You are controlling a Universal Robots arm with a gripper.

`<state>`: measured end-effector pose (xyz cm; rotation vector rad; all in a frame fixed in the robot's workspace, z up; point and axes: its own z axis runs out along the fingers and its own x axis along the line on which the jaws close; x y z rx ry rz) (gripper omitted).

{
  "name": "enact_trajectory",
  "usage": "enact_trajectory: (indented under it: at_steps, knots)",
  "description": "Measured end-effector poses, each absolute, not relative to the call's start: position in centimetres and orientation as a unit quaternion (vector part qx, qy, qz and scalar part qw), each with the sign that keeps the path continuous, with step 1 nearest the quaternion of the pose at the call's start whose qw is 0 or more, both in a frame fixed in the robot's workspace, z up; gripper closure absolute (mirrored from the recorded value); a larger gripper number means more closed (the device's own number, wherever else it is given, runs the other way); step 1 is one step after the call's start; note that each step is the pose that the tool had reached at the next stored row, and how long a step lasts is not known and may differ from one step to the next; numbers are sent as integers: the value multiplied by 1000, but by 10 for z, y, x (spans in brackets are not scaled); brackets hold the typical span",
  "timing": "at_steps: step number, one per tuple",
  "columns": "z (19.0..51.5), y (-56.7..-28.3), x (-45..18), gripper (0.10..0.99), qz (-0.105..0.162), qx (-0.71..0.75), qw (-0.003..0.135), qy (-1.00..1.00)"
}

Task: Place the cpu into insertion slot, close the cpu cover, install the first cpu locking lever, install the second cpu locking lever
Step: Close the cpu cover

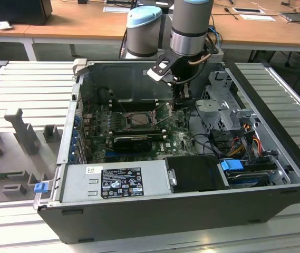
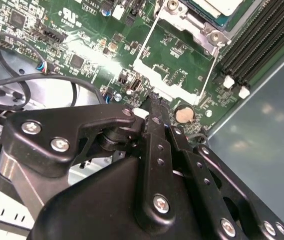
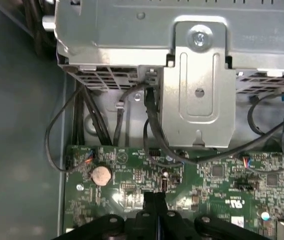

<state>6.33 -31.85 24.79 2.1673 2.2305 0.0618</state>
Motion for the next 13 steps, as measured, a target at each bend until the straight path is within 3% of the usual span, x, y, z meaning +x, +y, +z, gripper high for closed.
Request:
enact_trajectory:
  at_steps: [9,13]
  knots:
    - [242,-319,69,980,17,696,13,718]
    - [245,-319,68,980,6,696,1,718]
